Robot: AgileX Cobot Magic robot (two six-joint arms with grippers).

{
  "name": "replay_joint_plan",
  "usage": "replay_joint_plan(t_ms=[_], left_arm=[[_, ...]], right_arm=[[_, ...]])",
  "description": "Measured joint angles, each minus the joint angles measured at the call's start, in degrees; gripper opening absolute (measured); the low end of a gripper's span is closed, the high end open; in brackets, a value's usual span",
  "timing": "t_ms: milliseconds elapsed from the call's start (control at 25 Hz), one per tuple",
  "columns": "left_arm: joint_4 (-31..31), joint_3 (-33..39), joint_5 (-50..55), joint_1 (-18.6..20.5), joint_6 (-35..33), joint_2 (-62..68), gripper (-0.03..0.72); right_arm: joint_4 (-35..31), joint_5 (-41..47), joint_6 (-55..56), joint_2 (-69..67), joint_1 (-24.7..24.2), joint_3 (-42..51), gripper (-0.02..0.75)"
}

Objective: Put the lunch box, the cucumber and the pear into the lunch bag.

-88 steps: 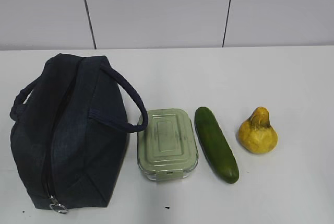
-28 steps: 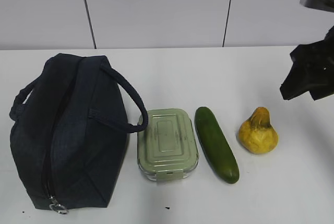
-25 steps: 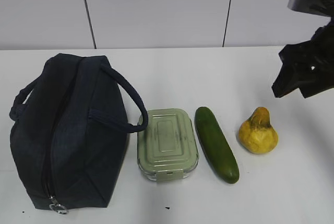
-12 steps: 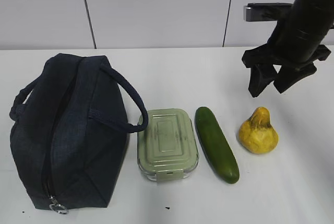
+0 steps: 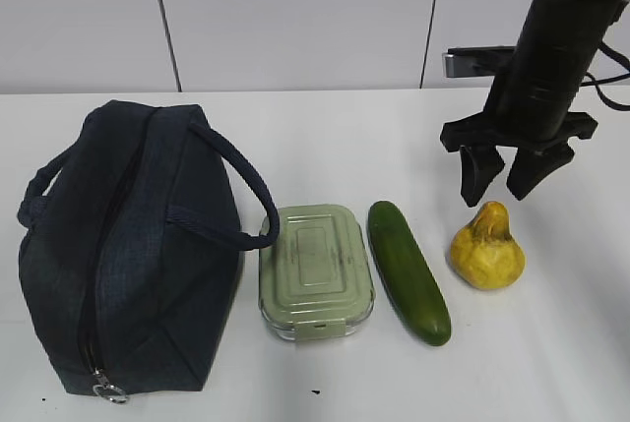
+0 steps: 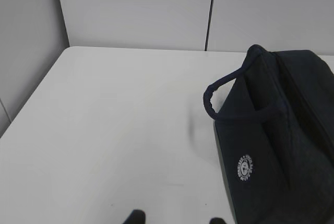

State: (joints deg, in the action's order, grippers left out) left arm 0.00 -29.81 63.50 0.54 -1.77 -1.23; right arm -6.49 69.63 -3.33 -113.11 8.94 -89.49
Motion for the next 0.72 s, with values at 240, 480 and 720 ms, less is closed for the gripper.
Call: replay_joint_plan(t_ms=[240, 480, 720], left_arm=[[0.0, 0.0, 0.0, 0.0, 0.0, 0.0, 0.238], [0.0, 0.0, 0.0, 0.0, 0.0, 0.0, 0.238], [0.0, 0.0, 0.0, 0.0, 0.0, 0.0, 0.238]], right_arm=[[0.0, 0.0, 0.13, -2.34, 0.0, 0.0, 0.461], [0.0, 0.0, 0.13, -3.33, 0.0, 0.0, 0.459], [0.0, 0.0, 0.25, -3.44, 0.0, 0.0, 0.445]])
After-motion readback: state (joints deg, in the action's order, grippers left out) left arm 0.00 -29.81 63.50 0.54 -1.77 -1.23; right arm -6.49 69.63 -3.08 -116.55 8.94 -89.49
